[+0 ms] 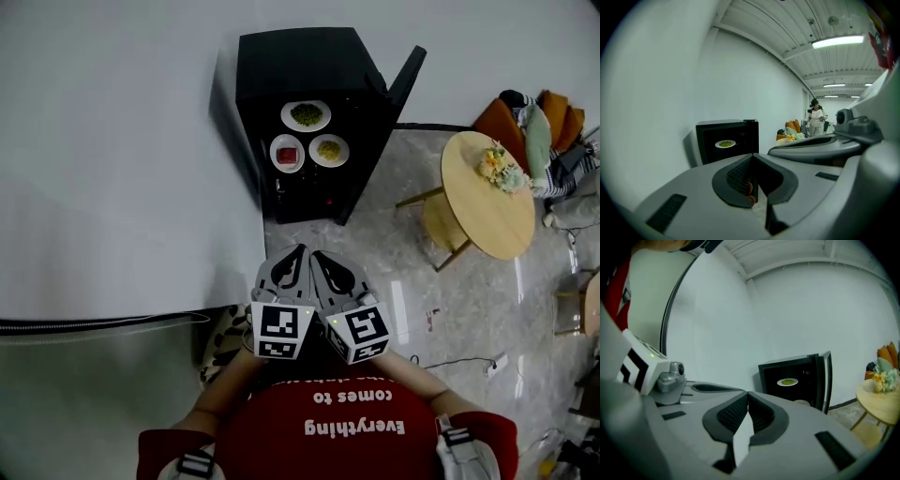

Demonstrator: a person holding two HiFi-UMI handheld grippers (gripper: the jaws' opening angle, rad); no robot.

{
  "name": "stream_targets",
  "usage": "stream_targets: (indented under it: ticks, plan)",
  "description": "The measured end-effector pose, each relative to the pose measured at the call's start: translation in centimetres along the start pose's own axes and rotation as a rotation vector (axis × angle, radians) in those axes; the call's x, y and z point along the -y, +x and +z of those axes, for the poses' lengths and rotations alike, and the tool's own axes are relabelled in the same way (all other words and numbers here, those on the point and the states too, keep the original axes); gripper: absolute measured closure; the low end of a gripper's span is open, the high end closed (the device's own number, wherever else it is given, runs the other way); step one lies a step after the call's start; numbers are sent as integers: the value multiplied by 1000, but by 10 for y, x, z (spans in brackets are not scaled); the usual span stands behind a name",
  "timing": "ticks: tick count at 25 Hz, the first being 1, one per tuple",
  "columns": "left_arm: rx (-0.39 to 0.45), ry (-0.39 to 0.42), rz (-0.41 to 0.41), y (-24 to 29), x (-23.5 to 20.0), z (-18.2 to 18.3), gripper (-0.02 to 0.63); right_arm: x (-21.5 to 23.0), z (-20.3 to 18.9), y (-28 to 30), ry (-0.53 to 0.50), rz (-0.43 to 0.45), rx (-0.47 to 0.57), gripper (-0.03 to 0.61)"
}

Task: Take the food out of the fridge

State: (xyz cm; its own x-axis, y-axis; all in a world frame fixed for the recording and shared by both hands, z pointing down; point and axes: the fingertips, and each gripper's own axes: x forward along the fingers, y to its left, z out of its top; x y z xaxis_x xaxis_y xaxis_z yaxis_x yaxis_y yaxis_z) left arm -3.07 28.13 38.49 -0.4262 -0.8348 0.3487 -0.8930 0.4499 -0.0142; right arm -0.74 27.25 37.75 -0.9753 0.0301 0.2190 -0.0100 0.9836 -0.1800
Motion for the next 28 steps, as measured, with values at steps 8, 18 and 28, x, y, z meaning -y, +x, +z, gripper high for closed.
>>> stream_targets:
  ticks: [8,18,28]
  plan:
    - [-49,-5,-110,51,-10,-9,607,35,-16,31,73,-69,-63,566]
    - [-97,-3,-77,121,-29,-8,607,87,-26,80,121,-17,-127,566]
    - [-200,-42,-31,202,-73,-25,607,138,-56,151,522,182,-308,544]
